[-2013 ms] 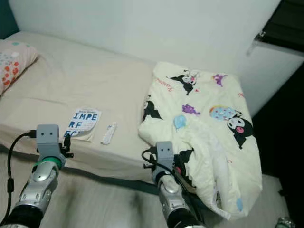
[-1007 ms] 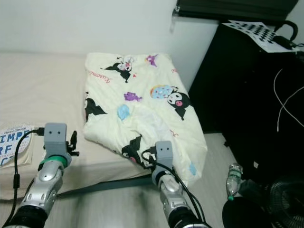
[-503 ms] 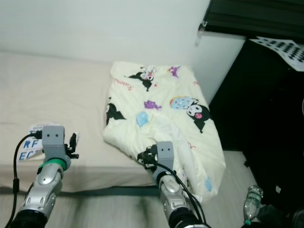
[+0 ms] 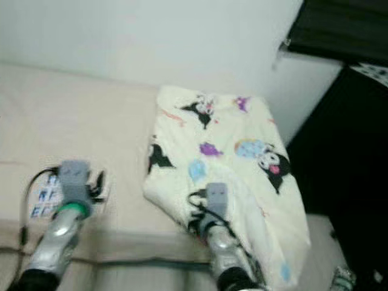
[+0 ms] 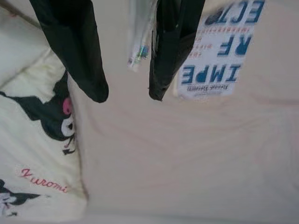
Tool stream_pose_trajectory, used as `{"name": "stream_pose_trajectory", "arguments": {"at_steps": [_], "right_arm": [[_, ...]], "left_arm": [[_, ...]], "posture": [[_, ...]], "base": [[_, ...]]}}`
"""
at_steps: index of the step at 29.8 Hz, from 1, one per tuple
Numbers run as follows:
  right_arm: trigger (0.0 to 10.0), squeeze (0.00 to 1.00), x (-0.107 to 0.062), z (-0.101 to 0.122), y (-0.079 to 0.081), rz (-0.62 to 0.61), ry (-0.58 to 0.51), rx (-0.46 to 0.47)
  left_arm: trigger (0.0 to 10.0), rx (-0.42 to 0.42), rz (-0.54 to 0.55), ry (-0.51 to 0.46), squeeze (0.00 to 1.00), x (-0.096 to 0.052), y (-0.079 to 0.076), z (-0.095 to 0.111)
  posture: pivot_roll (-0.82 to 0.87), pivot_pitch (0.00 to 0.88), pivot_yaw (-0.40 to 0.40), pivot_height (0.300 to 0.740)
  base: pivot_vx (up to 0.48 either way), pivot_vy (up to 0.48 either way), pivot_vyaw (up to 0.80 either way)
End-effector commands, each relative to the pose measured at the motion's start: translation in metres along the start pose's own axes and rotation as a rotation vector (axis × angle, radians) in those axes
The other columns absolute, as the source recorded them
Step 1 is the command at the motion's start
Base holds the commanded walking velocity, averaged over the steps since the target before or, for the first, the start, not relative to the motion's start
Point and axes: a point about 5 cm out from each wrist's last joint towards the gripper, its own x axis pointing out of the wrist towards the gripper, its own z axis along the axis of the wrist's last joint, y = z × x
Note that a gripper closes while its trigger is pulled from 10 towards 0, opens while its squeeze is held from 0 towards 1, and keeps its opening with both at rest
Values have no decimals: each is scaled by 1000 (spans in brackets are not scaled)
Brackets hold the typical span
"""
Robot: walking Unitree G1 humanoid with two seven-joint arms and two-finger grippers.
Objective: Clean up the room
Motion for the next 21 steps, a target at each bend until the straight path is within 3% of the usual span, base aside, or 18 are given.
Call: {"name": "stream_pose_trajectory", "arguments": {"at_steps": [1, 4, 21], "right_arm": [[10000, 0, -5, -7, -20, -59, 19, 20], [10000, 0, -5, -6, -21, -67, 8, -1], [10000, 0, -6, -10, -25, -95, 34, 19]], "left_arm": [[10000, -3, -57, 9, 0, -1, -18, -1], [10000, 12, -77, 5, 0, -1, -20, -1], [10000, 49, -178, 34, 0, -3, -33, -6]], "posture": [[69, 0, -16, 740], [67, 0, -15, 740], [65, 0, -8, 740]], "base": [[428, 0, -800], [337, 0, 0], [0, 0, 0]]}}
